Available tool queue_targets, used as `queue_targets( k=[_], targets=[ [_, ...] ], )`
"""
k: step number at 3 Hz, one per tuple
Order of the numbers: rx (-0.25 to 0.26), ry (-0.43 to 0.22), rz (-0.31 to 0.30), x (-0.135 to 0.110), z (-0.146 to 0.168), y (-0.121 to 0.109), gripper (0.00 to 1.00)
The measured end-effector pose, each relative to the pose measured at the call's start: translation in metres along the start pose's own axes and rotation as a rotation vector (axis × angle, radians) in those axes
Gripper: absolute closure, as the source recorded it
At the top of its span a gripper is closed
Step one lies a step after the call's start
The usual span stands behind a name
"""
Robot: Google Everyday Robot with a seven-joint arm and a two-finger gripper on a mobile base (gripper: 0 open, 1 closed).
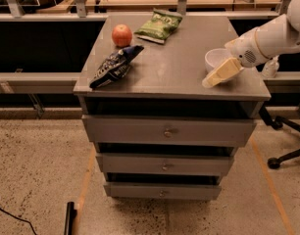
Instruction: Move white bowl near green jalapeno chip bag
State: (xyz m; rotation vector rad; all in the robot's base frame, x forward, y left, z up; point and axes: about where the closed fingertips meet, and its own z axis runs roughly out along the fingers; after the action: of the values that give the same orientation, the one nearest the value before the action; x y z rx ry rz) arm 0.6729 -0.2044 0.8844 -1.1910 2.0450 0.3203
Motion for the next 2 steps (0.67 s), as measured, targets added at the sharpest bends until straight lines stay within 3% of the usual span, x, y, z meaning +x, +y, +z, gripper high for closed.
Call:
queue_targets(
  k=[2],
  targets=[
    [-0.007, 0.009, 0.033, 0.0088, 0.0113, 0.0016, 0.42]
  ],
)
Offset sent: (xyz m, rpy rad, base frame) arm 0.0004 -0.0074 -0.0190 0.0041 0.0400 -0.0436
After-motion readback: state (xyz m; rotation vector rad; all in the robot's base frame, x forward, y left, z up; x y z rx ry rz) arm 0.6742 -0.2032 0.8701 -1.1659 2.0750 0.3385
